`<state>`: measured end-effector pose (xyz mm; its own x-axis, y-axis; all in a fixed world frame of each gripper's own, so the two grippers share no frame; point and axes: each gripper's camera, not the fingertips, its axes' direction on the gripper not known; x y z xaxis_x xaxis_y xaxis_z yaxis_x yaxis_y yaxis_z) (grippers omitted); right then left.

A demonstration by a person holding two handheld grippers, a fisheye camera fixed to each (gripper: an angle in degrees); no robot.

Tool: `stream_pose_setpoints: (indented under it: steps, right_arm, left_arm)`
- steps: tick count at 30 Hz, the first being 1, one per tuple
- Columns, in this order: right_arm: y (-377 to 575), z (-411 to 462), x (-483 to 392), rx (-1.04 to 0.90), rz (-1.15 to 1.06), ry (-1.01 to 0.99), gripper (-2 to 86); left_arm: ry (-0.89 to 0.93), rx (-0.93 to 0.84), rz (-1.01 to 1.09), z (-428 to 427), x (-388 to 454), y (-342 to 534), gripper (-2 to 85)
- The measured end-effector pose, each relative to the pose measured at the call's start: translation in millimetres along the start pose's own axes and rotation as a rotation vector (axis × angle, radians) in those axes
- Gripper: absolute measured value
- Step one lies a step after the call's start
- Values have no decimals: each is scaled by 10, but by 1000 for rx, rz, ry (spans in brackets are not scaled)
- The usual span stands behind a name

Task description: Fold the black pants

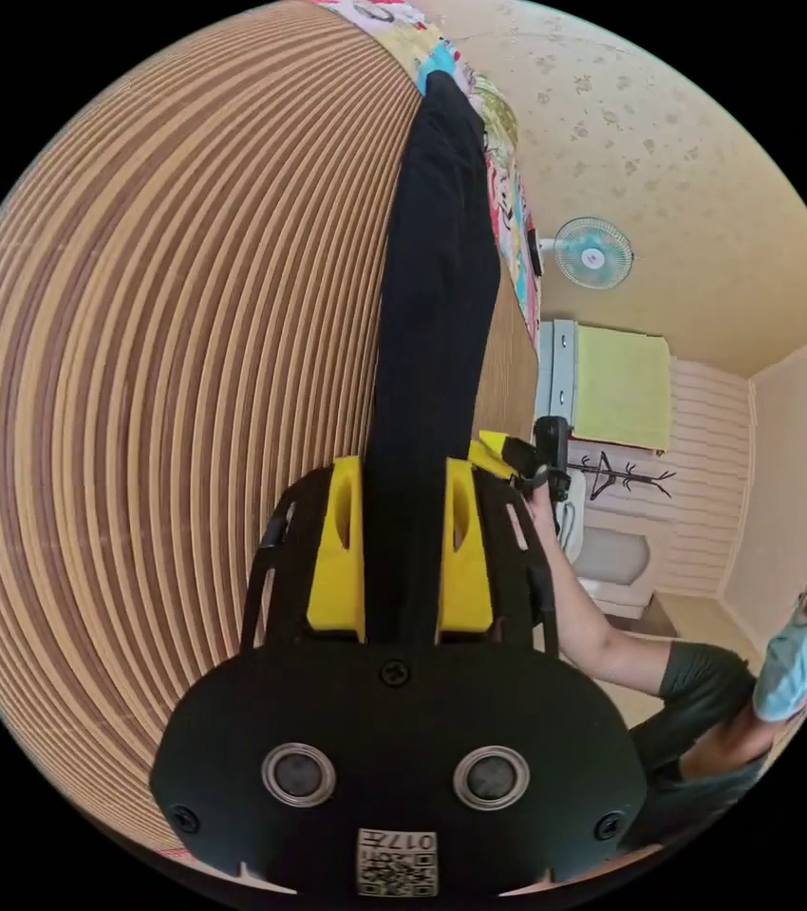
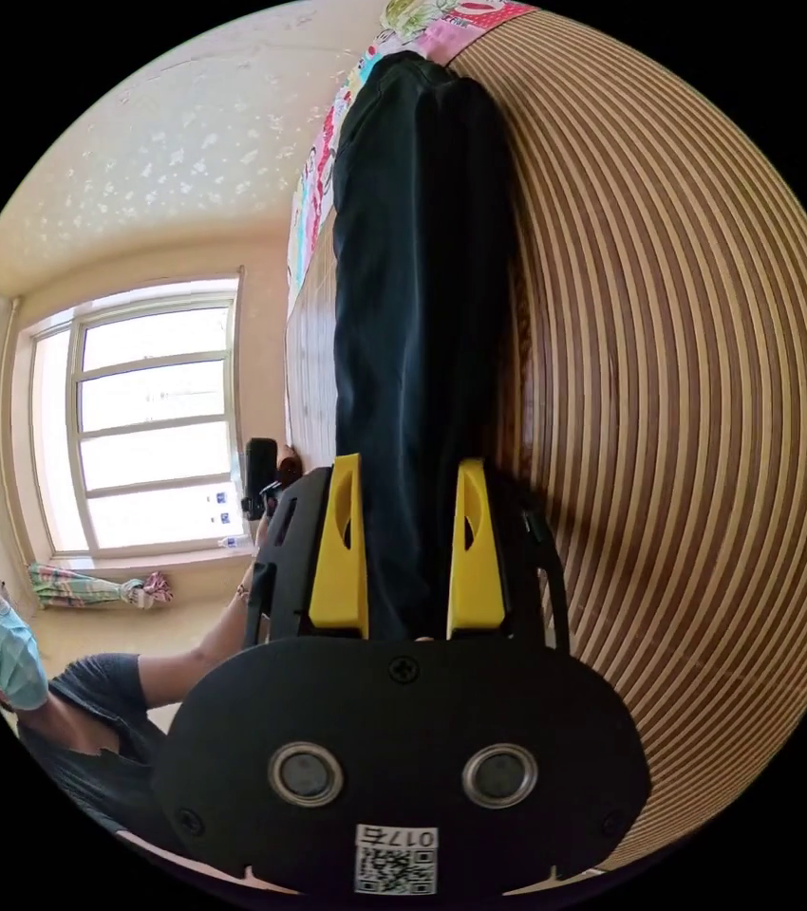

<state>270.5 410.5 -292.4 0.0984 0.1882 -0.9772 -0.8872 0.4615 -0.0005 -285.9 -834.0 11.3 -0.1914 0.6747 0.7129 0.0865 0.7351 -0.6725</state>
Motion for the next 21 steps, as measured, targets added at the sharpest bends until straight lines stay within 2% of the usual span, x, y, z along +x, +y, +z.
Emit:
stream_pose_setpoints:
  steps: [2, 4, 6, 8, 9, 12, 17, 21]
  right_arm:
    - [-2, -47, -158, 0, -40, 35, 52]
    - [107, -247, -358, 41, -96, -17, 37]
    - [385, -675, -625, 110, -166, -179, 23]
    - [647, -982, -877, 119, -246, -306, 16]
    - [843, -1153, -1101, 108, -305, -366, 13]
    - [1375, -1524, -1747, 104, -427, -355, 8]
    - [2163, -2050, -2792, 111, -585, -286, 6]
    - [2465, -2429, -3461, 159, -697, -390, 6]
  left_arm:
    - [26, -65, 18, 166, 97, -45, 54]
    - [96, -7, 136, 87, 346, 180, 51]
    - [200, 95, 241, -134, 611, 548, 48]
    - [348, 194, 359, -449, 999, 1102, 45]
    - [367, 205, 391, -507, 1125, 1247, 44]
    - [354, 217, 545, -697, 1855, 1975, 43]
    - [226, 256, 772, -1039, 3114, 3137, 43]
    - [246, 351, 916, -1275, 3810, 3628, 45]
